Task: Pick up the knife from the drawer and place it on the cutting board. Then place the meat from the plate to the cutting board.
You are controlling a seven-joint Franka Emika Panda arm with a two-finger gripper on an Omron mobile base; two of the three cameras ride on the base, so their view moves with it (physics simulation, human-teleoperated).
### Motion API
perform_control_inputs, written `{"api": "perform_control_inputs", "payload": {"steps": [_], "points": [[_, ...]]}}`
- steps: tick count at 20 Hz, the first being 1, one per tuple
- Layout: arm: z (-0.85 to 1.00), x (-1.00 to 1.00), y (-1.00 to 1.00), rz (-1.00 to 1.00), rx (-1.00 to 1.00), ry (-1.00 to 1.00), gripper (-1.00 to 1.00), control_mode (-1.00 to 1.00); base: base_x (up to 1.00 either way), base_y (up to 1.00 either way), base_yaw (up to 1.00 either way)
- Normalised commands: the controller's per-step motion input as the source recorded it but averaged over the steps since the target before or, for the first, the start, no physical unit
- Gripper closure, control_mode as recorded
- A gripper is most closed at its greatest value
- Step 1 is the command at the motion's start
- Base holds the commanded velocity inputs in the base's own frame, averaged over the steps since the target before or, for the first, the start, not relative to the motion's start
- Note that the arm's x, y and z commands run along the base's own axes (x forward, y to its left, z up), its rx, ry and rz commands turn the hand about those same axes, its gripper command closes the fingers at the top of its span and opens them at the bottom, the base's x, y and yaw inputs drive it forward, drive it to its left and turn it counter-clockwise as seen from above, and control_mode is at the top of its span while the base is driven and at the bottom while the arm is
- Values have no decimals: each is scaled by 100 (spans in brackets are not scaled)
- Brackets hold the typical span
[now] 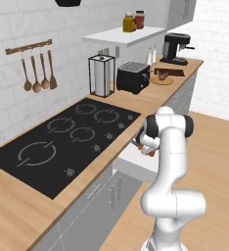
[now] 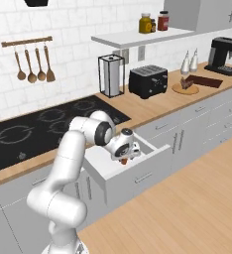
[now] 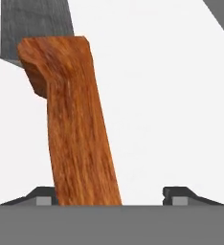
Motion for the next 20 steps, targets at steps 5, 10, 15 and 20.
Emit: {"api": "perform_control_inputs", "payload": {"steps": [5,10,15,20], "points": [[-10,-21,-3,0,0,6,100,-100,0,0,0],[54,-81,-30,0,0,0,100,-100,0,0,0],[90,-89,-36,1,0,8,100,-100,0,0,0],[80,-93,-28,6,-1,13,100,-100,0,0,0]]}}
